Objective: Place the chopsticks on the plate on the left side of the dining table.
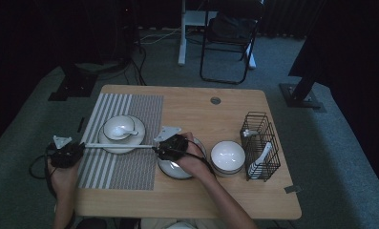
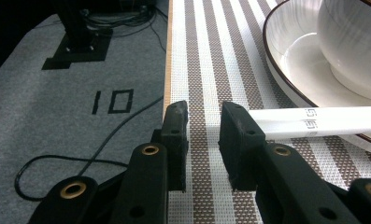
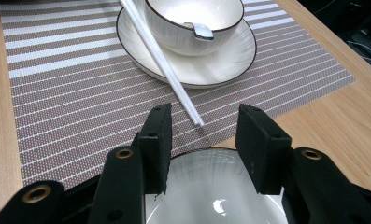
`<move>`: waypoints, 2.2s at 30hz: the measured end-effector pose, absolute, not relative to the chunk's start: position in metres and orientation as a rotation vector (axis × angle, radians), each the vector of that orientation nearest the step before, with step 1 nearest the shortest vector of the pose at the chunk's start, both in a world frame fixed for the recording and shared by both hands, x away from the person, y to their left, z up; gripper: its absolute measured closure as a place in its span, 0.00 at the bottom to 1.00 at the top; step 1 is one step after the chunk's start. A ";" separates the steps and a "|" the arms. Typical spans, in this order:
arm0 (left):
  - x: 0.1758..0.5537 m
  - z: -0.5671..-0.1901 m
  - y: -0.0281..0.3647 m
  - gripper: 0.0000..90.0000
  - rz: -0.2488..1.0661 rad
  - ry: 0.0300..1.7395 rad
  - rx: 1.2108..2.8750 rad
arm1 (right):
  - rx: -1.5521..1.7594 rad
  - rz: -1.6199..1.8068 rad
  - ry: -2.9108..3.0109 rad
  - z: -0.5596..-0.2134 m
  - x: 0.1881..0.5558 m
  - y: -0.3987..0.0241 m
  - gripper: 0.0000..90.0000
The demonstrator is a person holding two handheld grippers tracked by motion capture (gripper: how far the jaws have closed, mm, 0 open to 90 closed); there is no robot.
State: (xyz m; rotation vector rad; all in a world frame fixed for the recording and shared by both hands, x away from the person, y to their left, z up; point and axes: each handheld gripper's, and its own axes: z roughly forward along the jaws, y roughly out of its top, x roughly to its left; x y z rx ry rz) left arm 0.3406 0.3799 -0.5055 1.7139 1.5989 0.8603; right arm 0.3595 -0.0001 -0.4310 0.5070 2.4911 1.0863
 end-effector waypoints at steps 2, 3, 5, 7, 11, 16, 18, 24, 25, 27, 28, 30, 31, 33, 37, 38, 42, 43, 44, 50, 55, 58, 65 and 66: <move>0.340 -0.505 0.380 0.81 0.859 1.600 1.710 | 0.507 1.086 2.492 -0.431 0.360 0.000 0.62; 0.340 -0.505 0.380 0.81 0.859 1.600 1.710 | 0.507 1.086 2.492 -0.431 0.360 0.000 0.62; 0.340 -0.506 0.379 0.81 0.855 1.601 1.711 | 0.512 1.088 2.490 -0.431 0.360 -0.001 0.62; 0.340 -0.506 0.379 0.81 0.856 1.602 1.708 | 0.514 1.088 2.488 -0.431 0.360 -0.001 0.62; 0.340 -0.506 0.379 0.80 0.851 1.601 1.709 | 0.517 1.085 2.489 -0.431 0.360 -0.002 0.62; 0.339 -0.506 0.379 0.80 0.848 1.605 1.698 | 0.520 1.087 2.488 -0.432 0.360 -0.002 0.62; 0.340 -0.506 0.380 0.80 0.846 1.607 1.698 | 0.518 1.088 2.488 -0.432 0.360 -0.002 0.63; 0.339 -0.506 0.380 0.79 0.847 1.608 1.698 | 0.519 1.087 2.489 -0.433 0.360 -0.002 0.63; 0.339 -0.507 0.380 0.79 0.845 1.611 1.696 | 0.517 1.086 2.489 -0.433 0.360 -0.002 0.63; 0.338 -0.507 0.380 0.79 0.843 1.611 1.697 | 0.516 1.085 2.489 -0.433 0.360 -0.002 0.63; 0.338 -0.507 0.380 0.79 0.842 1.609 1.700 | 0.516 1.086 2.489 -0.433 0.360 -0.002 0.63; 0.338 -0.507 0.380 0.79 0.841 1.611 1.699 | 0.520 1.085 2.490 -0.433 0.360 -0.002 0.63; 0.338 -0.508 0.380 0.79 0.838 1.613 1.696 | 0.520 1.088 2.489 -0.433 0.360 -0.002 0.63; 0.339 -0.508 0.380 0.79 0.834 1.617 1.690 | 0.521 1.086 2.490 -0.433 0.360 -0.002 0.63; 0.339 -0.508 0.380 0.79 0.832 1.614 1.694 | 0.525 1.088 2.491 -0.434 0.359 -0.002 0.63; 0.339 -0.508 0.380 0.78 0.832 1.614 1.693 | 0.526 1.089 2.491 -0.434 0.359 -0.002 0.63; 0.339 -0.508 0.379 0.78 0.832 1.615 1.699 | 0.528 1.090 2.491 -0.435 0.359 -0.003 0.63; 0.339 -0.508 0.380 0.78 0.830 1.615 1.697 | 0.528 1.089 2.490 -0.435 0.359 -0.003 0.63; 0.339 -0.508 0.380 0.78 0.829 1.617 1.696 | 0.529 1.090 2.490 -0.435 0.359 -0.004 0.63; 0.337 -0.509 0.382 0.78 0.833 1.625 1.680 | 0.539 1.096 2.485 -0.435 0.358 -0.006 0.63; 0.333 -0.509 0.387 0.78 0.841 1.641 1.654 | 0.536 1.121 2.479 -0.435 0.351 -0.010 0.62; 0.329 -0.508 0.389 0.78 0.847 1.646 1.644 | 0.533 1.136 2.479 -0.436 0.346 -0.012 0.62; 0.317 -0.502 0.389 0.78 0.876 1.639 1.619 | 0.497 1.180 2.484 -0.442 0.317 -0.016 0.62; 0.315 -0.501 0.388 0.78 0.878 1.637 1.610 | 0.498 1.188 2.483 -0.442 0.315 -0.017 0.62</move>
